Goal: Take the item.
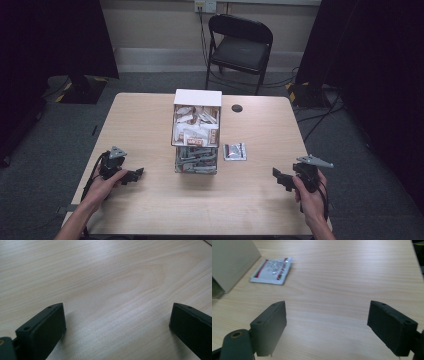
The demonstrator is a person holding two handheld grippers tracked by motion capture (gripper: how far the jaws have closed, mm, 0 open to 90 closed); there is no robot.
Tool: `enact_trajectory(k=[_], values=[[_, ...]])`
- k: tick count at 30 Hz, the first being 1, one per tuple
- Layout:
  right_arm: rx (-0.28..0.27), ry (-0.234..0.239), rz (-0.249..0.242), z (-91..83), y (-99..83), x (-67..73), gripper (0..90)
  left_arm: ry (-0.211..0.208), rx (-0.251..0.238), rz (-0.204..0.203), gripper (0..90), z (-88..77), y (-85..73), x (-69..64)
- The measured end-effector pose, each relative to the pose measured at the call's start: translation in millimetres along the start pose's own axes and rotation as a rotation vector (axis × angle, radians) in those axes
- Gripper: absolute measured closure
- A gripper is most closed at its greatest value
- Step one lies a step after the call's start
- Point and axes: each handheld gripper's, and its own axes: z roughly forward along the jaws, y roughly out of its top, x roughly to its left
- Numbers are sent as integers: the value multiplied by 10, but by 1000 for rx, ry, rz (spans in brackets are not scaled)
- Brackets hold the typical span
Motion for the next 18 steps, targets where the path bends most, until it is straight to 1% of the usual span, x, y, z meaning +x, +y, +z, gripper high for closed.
enact_trajectory(k=[2,3,4,6,9,10,13,16,17,18], values=[[5,-18,7,-11,-44,-35,159,0,0,-1,1,0,0,0],[14,-24,17,-13,-65,-58,159,0,0,-2,1,0,0,-1],[20,-25,40,-12,-92,-82,161,0,0,0,1,0,0,0],[34,-36,53,3,-137,-106,161,3,0,-3,1,-1,-1,-3],[68,-55,41,47,-215,-130,156,3,0,-3,1,-1,-1,-3],[70,-62,40,62,-240,-131,156,3,0,-3,1,-1,-1,-3],[98,-71,6,125,-299,-111,152,3,0,-3,1,-1,-1,-3],[119,-79,-1,178,-322,-93,155,3,0,-3,1,-1,-1,-3],[122,-89,-15,196,-337,-77,148,3,0,-3,1,-1,-1,-3],[119,-105,-40,210,-349,-49,148,3,0,-3,1,-1,-1,-3]])
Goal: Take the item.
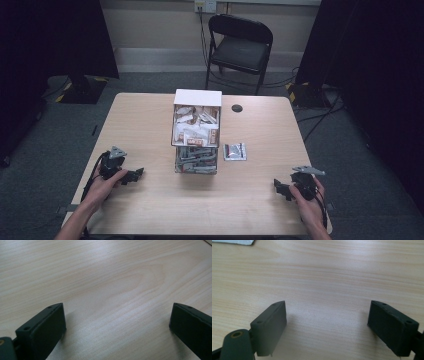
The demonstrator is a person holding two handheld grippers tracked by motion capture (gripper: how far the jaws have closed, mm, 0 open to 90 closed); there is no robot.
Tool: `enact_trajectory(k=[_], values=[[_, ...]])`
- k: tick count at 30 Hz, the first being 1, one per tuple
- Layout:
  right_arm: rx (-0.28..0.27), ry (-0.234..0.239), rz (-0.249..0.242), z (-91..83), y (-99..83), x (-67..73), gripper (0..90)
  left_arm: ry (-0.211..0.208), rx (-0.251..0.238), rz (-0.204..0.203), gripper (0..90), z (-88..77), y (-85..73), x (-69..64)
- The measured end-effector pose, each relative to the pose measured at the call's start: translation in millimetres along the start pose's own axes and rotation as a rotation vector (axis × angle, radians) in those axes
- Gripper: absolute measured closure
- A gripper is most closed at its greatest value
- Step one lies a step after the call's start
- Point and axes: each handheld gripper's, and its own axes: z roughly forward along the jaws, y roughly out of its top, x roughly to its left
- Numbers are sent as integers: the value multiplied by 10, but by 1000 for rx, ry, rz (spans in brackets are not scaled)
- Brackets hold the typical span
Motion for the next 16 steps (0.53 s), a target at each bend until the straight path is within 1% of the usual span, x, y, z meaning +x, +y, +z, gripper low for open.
enact_trajectory(k=[2,3,7,10,16], values=[[-5,-16,-20,15,-6,34,140,0,0,0,1,0,0,0],[-14,-16,-22,24,-9,46,139,0,0,0,1,0,0,0],[-49,-32,-8,61,-20,64,133,0,0,0,1,0,0,0],[-49,-34,-12,67,-15,76,131,0,0,0,1,0,0,0],[-51,-45,0,61,-23,97,131,0,0,0,1,0,0,0]])
